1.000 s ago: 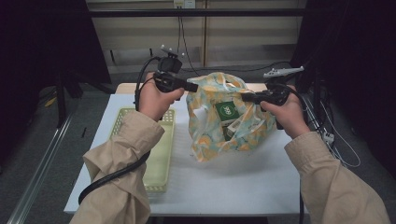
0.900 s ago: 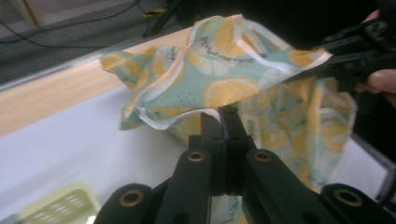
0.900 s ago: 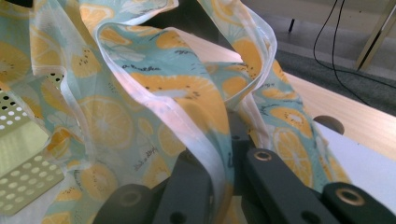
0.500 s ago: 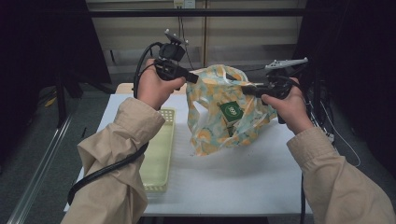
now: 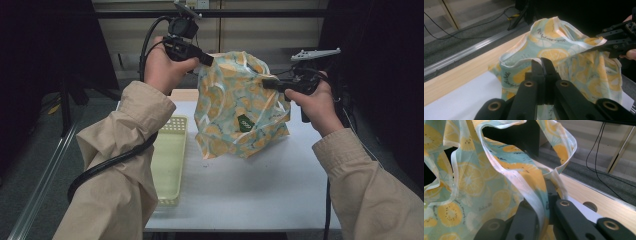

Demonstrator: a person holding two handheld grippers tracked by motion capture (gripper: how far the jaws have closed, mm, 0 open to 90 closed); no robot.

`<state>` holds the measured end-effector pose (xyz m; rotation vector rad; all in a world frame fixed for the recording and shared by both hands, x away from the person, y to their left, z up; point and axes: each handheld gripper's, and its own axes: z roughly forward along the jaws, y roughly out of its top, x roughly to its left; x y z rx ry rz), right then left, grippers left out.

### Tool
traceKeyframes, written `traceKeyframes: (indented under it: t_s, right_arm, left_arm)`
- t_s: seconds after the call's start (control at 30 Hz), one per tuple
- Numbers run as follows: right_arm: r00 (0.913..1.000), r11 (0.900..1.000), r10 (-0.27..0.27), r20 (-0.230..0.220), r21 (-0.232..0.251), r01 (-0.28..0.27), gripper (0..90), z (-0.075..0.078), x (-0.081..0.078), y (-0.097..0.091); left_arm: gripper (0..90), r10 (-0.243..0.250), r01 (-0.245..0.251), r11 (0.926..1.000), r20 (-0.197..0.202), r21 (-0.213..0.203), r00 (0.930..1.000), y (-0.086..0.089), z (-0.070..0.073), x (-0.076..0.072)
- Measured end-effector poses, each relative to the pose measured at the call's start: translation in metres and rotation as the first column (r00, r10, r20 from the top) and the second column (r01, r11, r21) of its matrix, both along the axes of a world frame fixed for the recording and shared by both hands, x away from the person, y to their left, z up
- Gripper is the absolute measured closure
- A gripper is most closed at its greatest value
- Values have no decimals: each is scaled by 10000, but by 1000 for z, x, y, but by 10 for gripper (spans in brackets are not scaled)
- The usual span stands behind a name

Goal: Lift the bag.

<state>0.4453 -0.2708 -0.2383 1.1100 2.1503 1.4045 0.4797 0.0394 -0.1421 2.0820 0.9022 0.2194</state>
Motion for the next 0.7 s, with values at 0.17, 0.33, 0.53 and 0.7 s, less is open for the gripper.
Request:
traceKeyframes:
  t_s: [0.17,0.33,0.53,0.7]
  right_arm:
    - [9990,9993,360,-254,50,-358,896,-9,-2,8]
    - [9975,9984,567,-419,-16,-568,897,-19,-1,15]
    - [9993,9994,333,-174,-50,-334,897,-14,1,16]
    - [9996,9996,-123,270,258,116,898,5,5,8]
  left_arm:
    - [900,38,-37,10000,-276,22,9996,1,-14,3]
    - [900,176,-178,9998,-359,-76,9992,10,-20,2]
    - [900,288,-290,9995,-120,-152,9995,18,-12,1]
    - [900,450,-440,9986,340,-298,9984,20,6,2]
